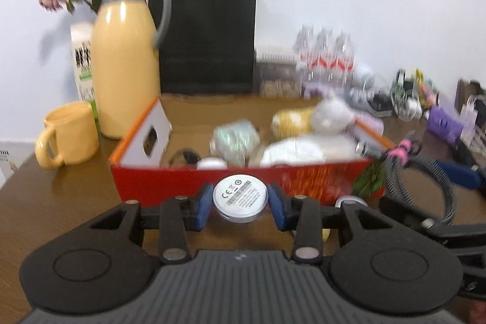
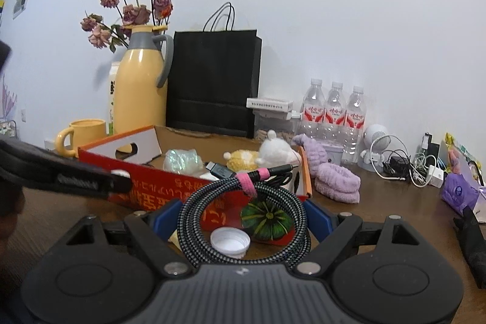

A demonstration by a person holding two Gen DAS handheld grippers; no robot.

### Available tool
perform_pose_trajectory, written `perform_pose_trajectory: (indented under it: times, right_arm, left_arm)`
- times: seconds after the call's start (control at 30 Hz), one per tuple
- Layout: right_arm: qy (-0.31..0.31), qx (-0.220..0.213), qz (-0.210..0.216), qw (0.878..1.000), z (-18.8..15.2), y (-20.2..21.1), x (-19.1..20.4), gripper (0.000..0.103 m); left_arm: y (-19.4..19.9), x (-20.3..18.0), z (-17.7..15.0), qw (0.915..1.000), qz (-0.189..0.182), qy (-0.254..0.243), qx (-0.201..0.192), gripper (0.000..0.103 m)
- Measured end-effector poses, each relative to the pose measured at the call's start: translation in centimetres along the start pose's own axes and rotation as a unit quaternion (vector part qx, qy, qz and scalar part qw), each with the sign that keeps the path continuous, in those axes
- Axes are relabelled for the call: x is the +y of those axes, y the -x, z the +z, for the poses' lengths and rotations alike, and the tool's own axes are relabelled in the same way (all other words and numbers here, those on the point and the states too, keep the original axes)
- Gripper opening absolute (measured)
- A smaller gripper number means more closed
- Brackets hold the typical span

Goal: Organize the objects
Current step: 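Carry the cable and printed white cap over the box, then lower the cable and cap into the box and open both grippers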

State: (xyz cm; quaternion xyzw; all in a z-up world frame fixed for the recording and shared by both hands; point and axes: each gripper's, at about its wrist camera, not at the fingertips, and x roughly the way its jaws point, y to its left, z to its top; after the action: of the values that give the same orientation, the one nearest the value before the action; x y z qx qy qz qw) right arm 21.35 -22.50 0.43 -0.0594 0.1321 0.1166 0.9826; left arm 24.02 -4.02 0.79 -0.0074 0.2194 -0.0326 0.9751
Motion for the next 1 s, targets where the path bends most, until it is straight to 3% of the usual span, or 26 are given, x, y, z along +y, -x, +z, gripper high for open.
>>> perform_pose_trajectory:
  times: [0.43, 0.63, 0.93, 1.0]
  right_arm:
    - [0.02, -0.039, 0.036, 0.998, 5.7, -4.9, 2.9, 0.085]
    - [0.014, -0.031, 0.038, 0.999, 6.6, -9.1, 3.6, 0.085]
    - [0.02, 0.005, 0.043, 0.999, 5.8, -14.3, 3.4, 0.086]
    - [0.02, 0.019, 0.046, 0.999, 5.5, -15.2, 3.2, 0.088]
  left_arm:
    - [-1.5, 2.8, 5.1, 0.9976, 0.027, 0.04, -0.049, 0.04]
    - [-4.4, 4.6, 5.9, 0.9973, 0.027, 0.058, -0.034, 0.04]
    - [-9.0, 5.6, 6.2, 0.9984, 0.03, 0.046, -0.014, 0.041]
    - [-9.4, 5.7, 6.1, 0.9985, 0.034, 0.04, -0.016, 0.056]
